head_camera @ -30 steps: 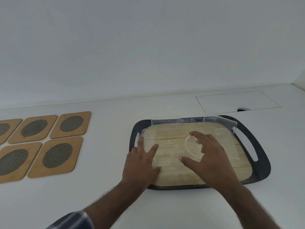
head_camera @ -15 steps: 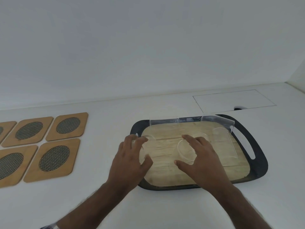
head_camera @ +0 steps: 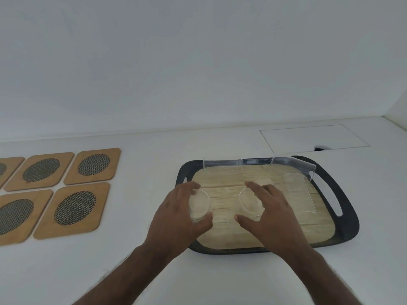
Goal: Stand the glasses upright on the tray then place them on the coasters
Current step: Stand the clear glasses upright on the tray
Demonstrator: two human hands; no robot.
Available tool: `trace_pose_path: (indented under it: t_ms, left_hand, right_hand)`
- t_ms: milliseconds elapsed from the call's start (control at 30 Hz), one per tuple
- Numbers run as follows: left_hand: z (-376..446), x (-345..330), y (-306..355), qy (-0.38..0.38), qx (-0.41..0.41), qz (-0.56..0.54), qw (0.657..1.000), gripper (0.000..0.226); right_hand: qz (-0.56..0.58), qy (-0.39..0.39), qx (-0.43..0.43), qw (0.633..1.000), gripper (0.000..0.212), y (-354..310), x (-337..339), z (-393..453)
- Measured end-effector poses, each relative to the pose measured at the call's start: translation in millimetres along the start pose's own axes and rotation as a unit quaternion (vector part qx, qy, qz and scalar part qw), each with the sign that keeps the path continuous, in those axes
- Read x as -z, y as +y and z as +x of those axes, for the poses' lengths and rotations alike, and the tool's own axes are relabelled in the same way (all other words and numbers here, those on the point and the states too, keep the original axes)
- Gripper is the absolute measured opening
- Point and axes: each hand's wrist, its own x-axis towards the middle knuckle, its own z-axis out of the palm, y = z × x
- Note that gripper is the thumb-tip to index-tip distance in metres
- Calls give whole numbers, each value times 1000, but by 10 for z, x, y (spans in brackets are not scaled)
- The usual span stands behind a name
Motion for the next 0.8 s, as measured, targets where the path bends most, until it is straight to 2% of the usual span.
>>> trace_pose_path:
  t_ms: [800]
  left_hand:
    - [17, -144, -10, -9, -50, -14, 999, 63]
  right_hand:
    - [-23, -42, 0, 999, 82, 71, -38, -50]
